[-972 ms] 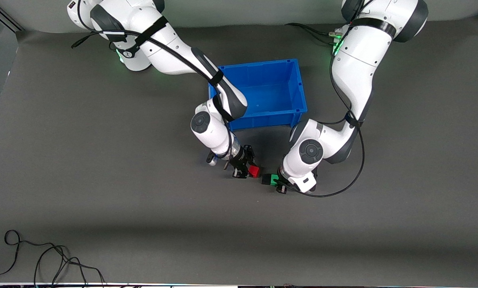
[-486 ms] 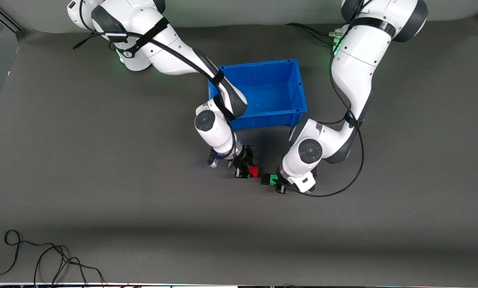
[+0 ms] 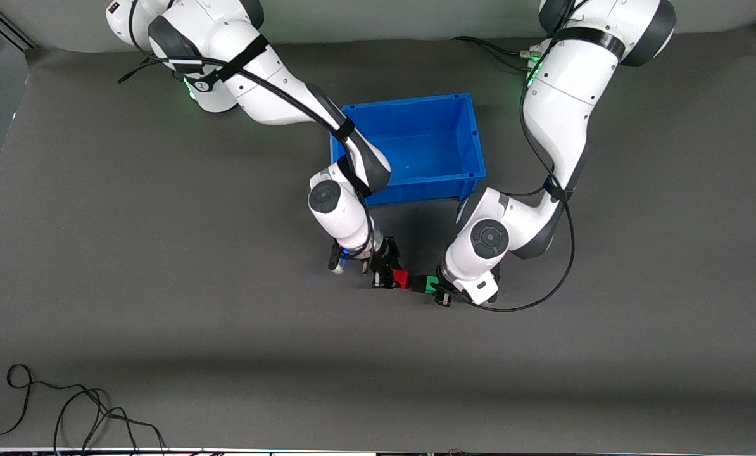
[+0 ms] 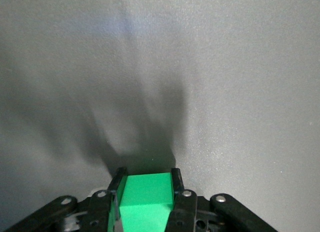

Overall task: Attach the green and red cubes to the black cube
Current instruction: 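Press the red and green cubes against the black cube from both sides, then open both grippers and lift them away from the joined cubes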

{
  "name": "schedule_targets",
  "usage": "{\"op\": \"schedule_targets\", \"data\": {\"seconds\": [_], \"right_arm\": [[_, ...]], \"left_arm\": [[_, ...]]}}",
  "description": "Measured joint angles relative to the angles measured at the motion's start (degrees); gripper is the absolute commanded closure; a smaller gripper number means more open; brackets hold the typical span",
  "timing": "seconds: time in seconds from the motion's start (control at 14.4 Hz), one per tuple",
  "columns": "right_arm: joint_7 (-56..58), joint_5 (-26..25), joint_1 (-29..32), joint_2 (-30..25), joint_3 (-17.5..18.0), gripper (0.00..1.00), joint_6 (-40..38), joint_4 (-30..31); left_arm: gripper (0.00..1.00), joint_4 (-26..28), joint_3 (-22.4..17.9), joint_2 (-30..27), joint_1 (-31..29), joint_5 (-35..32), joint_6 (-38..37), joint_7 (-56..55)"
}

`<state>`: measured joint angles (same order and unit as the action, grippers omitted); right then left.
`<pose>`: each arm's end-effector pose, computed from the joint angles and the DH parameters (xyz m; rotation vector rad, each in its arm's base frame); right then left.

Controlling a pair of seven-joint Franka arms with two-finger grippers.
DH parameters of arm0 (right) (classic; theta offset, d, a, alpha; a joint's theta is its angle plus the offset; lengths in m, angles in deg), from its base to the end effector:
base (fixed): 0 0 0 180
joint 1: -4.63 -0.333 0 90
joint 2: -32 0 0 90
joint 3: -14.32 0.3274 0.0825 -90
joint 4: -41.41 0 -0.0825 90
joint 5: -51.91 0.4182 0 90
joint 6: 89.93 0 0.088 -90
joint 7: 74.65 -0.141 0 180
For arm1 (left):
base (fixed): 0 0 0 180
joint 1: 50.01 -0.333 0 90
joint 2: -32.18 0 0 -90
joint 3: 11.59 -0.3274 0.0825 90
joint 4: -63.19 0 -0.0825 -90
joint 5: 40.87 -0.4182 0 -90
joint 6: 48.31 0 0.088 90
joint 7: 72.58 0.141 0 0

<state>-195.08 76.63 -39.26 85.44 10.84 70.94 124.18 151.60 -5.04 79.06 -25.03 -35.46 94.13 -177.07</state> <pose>0.6115 0.5127 0.1249 -1.7323 2.0508 0.1504 0.6473 -0.3868 0.1318 2.2827 1.8955 -0.1265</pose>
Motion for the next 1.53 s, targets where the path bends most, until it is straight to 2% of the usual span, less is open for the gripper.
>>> {"op": "schedule_targets", "data": {"seconds": [0.14,0.21,0.28,0.35,0.69,0.83,0.97,1.18,1.46,1.53], "right_arm": [[0.0,0.0,0.1,1.2,0.0,0.69,0.0,-1.9],[0.0,0.0,0.1,1.7,0.0,0.63,0.0,-2.6],[0.0,0.0,0.1,2.0,0.0,0.26,0.0,-3.1],[0.0,0.0,0.1,2.3,0.0,0.00,0.0,-3.5],[0.0,0.0,0.1,2.2,-0.1,0.00,-0.5,-4.8],[0.1,-0.2,0.1,1.4,-0.8,0.00,-5.2,-5.7],[2.3,-0.8,0.3,-1.0,-2.6,0.00,-12.8,-6.4],[10.2,-1.1,1.5,-7.4,-6.0,0.00,-26.3,-6.6],[29.1,-1.2,2.2,-17.7,-14.8,0.00,-48.4,-6.5],[34.7,-1.4,2.3,-20.3,-17.5,0.00,-53.2,-6.3]], "left_arm": [[0.00,0.0,0.0,0.0,0.1,-0.1,0.0,0.0],[0.00,-0.1,0.0,0.0,0.1,-0.3,0.0,0.0],[0.00,-0.2,-0.1,0.0,0.1,-0.3,0.0,0.0],[0.00,-0.5,-0.2,0.0,0.1,-0.3,0.0,0.0],[0.00,-1.3,-1.1,0.0,0.1,-0.9,-0.1,0.0],[0.00,-1.7,-2.8,-0.3,0.0,-3.7,-2.4,0.1],[0.00,-2.7,-5.1,-1.6,-1.1,-5.9,-8.3,2.1],[0.00,-2.6,-5.8,-6.0,-5.9,-6.1,-13.5,12.4],[0.00,-0.9,-6.2,-13.6,-11.9,-6.2,-22.9,30.7],[0.03,-0.1,-6.3,-15.8,-13.8,-6.2,-25.8,36.9]]}}
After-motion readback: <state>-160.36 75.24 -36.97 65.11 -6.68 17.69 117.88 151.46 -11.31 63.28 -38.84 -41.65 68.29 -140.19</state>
